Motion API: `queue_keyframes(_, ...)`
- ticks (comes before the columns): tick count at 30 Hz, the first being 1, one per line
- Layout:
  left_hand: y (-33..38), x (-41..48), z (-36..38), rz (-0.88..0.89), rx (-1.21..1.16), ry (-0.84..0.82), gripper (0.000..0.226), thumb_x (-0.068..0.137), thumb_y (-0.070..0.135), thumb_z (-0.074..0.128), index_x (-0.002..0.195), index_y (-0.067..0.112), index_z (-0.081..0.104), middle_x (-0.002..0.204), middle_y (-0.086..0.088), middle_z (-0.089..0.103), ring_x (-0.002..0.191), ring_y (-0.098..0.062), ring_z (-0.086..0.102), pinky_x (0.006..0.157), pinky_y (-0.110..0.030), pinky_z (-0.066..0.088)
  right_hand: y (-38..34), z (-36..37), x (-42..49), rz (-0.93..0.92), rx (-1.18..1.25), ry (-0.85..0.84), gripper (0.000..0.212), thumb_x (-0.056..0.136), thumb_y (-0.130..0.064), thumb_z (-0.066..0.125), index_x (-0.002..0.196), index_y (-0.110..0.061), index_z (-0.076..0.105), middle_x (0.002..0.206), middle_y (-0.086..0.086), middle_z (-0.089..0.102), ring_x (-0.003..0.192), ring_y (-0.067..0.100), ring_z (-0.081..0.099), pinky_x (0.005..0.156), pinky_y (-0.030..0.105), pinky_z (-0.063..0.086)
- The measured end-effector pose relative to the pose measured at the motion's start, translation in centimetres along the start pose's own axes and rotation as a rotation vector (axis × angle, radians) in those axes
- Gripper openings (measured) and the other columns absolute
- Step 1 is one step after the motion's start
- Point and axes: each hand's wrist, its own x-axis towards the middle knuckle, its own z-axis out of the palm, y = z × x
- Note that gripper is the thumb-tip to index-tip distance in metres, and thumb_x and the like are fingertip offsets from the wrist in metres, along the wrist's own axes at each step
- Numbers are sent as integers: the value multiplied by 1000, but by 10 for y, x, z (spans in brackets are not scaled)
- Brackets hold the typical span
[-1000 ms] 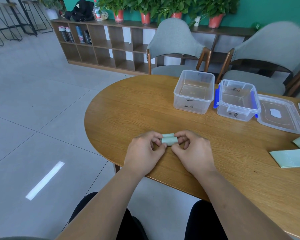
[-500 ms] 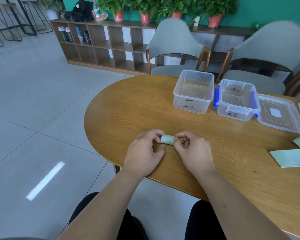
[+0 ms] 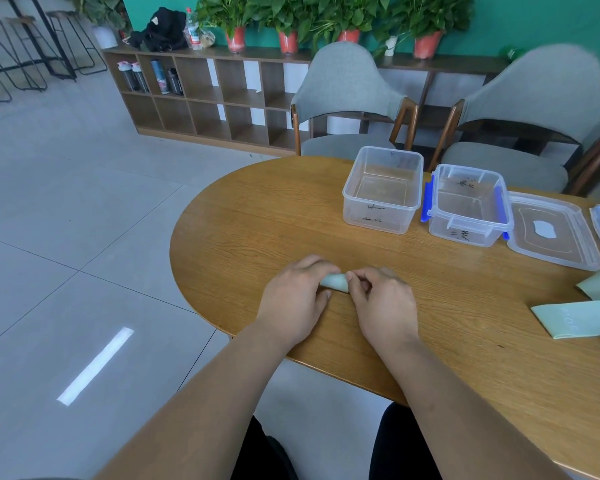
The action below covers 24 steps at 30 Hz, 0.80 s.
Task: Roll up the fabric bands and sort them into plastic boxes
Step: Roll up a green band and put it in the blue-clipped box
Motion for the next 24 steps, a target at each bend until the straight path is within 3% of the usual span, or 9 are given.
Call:
queue_keyframes(6,0,11,-1,4,66,-28,31,96,21,68,123,35,61,122,16,62,108,-15,60,87,-40,52,0,0,3,30,-9,-14,22,102,-41,61,101,-26,78,82,-9,58,70,14,57,66,32,48)
queue_keyframes(10,2,11,1,-42,7,-34,29,100,19,62,126,31,62,123,14,61,112,-16,56,90,-36,48,-3,-4,5,79,17,-125,27,105,-42,54,117,-28,74,98,-7,60,84,18,64,74,32,47)
queue_keyframes(13,7,14,-4,-63,-38,-49,30,102,19,58,131,27,61,129,9,62,118,-17,55,97,-36,47,-3,-16,7,63,126,-217,35,104,-42,55,137,-30,62,110,-14,61,95,9,65,89,31,51)
queue_keyframes(15,12,16,-9,-69,-73,-64,32,103,19,57,134,26,60,130,7,62,121,-19,56,101,-39,47,-3,-29,7,37,212,-294,43,101,-38,62,144,-38,54,112,-17,67,93,1,66,88,19,48)
queue_keyframes(18,21,17,-16,-82,-144,-85,34,104,21,57,137,26,60,132,4,64,120,-20,59,103,-40,47,-4,-47,8,10,274,-331,45,96,-28,72,137,-42,59,98,-14,73,85,0,68,75,5,41)
queue_keyframes(24,44,8,-36,-78,-285,-124,28,107,24,54,135,28,57,130,5,66,122,-15,59,103,-35,47,-9,-86,14,-76,247,-311,34,94,-29,76,126,-38,69,96,-19,71,80,6,66,80,20,51)
